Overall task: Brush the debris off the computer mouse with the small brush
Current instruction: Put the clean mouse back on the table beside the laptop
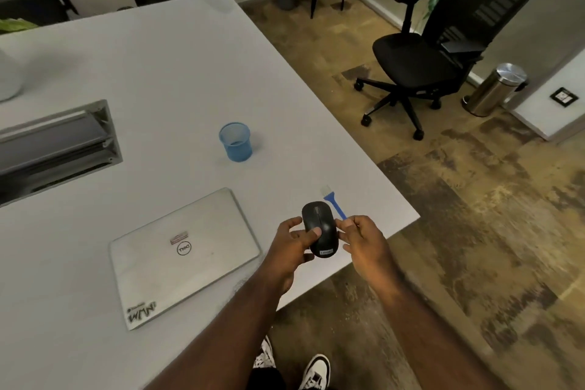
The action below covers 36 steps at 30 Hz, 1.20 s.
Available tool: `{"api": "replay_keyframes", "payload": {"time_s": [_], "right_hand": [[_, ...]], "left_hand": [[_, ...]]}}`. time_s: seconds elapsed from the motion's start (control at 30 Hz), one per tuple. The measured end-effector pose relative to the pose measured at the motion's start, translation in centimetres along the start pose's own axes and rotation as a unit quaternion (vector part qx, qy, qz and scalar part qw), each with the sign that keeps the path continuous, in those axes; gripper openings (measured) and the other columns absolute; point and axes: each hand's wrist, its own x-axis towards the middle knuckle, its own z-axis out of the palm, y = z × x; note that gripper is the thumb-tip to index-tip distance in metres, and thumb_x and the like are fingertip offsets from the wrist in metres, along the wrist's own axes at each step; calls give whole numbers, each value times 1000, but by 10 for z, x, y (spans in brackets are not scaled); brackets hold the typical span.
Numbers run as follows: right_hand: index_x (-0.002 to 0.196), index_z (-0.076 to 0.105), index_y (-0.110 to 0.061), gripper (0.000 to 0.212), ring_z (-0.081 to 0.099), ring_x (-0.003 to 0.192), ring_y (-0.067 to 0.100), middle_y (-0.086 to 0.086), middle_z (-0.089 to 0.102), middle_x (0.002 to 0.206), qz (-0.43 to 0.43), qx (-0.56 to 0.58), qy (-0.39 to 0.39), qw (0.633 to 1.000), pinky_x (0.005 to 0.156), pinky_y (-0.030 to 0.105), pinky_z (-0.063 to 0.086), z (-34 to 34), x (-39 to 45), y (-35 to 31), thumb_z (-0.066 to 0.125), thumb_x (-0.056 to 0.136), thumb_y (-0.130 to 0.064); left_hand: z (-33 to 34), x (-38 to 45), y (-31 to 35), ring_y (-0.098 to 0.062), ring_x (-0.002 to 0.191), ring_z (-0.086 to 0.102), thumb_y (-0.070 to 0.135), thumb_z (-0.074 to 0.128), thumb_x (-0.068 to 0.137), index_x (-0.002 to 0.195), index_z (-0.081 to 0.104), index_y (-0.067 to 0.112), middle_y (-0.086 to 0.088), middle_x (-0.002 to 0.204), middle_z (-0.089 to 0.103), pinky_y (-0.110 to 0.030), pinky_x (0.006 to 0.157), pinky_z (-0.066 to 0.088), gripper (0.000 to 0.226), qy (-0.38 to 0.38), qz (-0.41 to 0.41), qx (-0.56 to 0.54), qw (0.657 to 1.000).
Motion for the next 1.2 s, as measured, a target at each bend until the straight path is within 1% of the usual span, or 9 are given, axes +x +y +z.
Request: {"api": "replay_keyframes", "payload": {"time_s": [0.1, 0.23, 0.37, 0.5, 0.67, 0.73, 0.93, 1.1, 1.2], "right_hand": [[92, 55, -33, 12, 64, 104, 24, 3, 68, 109, 10, -14, 2, 1000, 95, 46, 52, 19, 17, 2, 45, 99, -33], [102, 56, -23, 14, 64, 101, 26, 5, 66, 105, 23, -41, 5, 999, 92, 44, 54, 38, 39, 2, 45, 100, -32], [104, 56, -20, 15, 65, 102, 28, 9, 66, 110, 38, -50, -2, 998, 93, 47, 54, 51, 64, 4, 45, 99, -29], [98, 57, -21, 12, 65, 101, 29, 9, 67, 108, 49, -59, -12, 997, 91, 48, 55, 61, 94, 11, 45, 99, -26], [84, 54, -31, 18, 66, 97, 28, 6, 68, 101, 51, -84, -34, 995, 89, 49, 55, 77, 132, 25, 45, 98, -23], [87, 55, -26, 16, 66, 97, 28, 6, 67, 100, 53, -88, -41, 994, 88, 48, 56, 82, 145, 30, 45, 98, -22], [95, 56, -19, 12, 66, 95, 28, 8, 67, 101, 50, -109, -58, 991, 87, 45, 57, 94, 173, 40, 45, 99, -22], [96, 55, -19, 13, 66, 94, 27, 4, 64, 97, 43, -131, -73, 988, 86, 43, 57, 96, 184, 43, 43, 100, -25], [99, 56, -17, 15, 66, 94, 27, 4, 64, 98, 51, -141, -79, 986, 87, 42, 57, 97, 187, 45, 43, 100, -25]], "left_hand": [[-14, 16, 2, -27, 99, 67, 21, 71, 84, 124, 48, 13, -12, 111, 67, -37, 79, 56, 47, 34, -2, -8, 999], [-22, 37, 2, -25, 96, 68, 21, 71, 84, 120, 52, 14, -11, 111, 66, -35, 79, 58, 41, 74, -8, 3, 997], [-26, 57, -1, -23, 95, 67, 20, 71, 84, 119, 54, 13, -9, 109, 66, -32, 75, 58, 39, 113, -11, 20, 993], [-30, 83, -1, -26, 94, 67, 17, 71, 84, 115, 57, 10, -11, 106, 66, -38, 79, 60, 34, 153, -20, 26, 988], [-36, 118, -6, -25, 88, 67, 17, 73, 82, 109, 57, 11, -8, 95, 66, -37, 73, 60, 32, 199, -28, 50, 978], [-38, 131, -10, -26, 87, 68, 17, 73, 81, 110, 57, 10, -10, 97, 66, -40, 74, 60, 33, 211, -38, 54, 975], [-44, 156, -18, -24, 83, 69, 21, 76, 77, 107, 62, 10, -7, 93, 68, -42, 77, 60, 35, 247, -42, 82, 965], [-47, 168, -18, -22, 84, 70, 22, 76, 74, 89, 60, 22, -2, 89, 70, -44, 79, 59, 22, 250, -39, 92, 963], [-47, 172, -21, -22, 85, 69, 21, 76, 74, 91, 60, 21, -2, 89, 70, -44, 80, 59, 24, 251, -48, 94, 962]]}}
